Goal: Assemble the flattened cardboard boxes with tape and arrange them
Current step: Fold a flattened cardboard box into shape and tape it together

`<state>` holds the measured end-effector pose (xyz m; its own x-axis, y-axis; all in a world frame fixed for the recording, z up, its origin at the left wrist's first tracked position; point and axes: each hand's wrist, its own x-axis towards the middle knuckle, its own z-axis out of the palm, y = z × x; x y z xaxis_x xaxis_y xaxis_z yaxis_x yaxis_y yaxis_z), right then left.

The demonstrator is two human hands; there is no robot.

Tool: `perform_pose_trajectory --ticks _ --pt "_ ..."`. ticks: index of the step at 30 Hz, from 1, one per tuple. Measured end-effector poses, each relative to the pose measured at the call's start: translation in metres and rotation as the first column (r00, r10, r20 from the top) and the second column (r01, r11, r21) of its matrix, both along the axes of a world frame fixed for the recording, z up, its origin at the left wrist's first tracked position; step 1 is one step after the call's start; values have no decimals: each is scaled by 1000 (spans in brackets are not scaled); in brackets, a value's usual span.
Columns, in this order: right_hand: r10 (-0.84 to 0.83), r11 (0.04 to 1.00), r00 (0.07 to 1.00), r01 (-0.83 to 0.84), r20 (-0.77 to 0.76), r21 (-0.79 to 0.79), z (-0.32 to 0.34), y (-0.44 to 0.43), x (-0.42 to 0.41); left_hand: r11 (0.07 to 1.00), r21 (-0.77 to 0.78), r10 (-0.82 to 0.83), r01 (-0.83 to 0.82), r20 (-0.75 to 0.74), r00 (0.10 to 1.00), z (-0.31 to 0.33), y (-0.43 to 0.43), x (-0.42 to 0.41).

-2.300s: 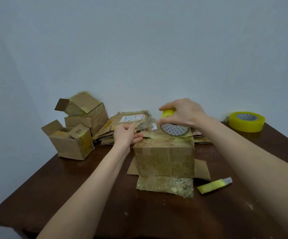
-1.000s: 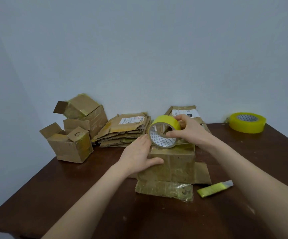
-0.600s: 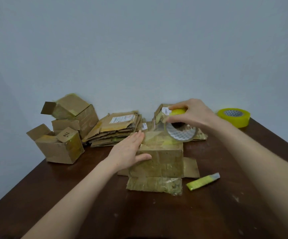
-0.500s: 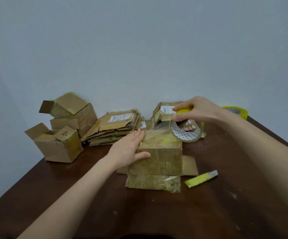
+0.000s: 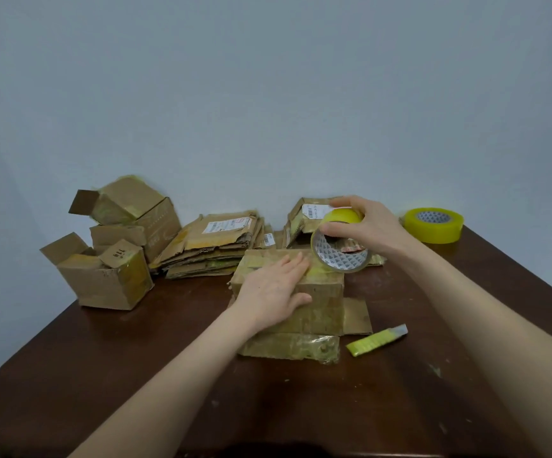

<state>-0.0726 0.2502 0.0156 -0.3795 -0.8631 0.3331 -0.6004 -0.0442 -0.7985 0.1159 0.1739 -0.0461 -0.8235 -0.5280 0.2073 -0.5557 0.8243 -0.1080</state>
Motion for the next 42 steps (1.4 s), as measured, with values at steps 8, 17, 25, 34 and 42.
perform_pose_trajectory --ticks 8,17,25,34,42 --pt "71 993 941 -34 332 -115 -22 0 1 998 15 64 -66 97 993 3 -28 26" --pt "31 999 989 -34 145 19 -38 23 -37 995 31 88 -93 128 988 5 -24 23" --pt "85 993 991 -93 102 77 -63 12 -30 963 114 236 -243 77 969 11 -10 -5" --pt "62 994 992 -71 111 77 -82 1 -35 1000 20 24 -23 -24 999 -2 0 -25" --pt "39 997 990 -47 135 55 -79 3 -29 996 -25 85 -85 -19 996 -11 -22 -19"
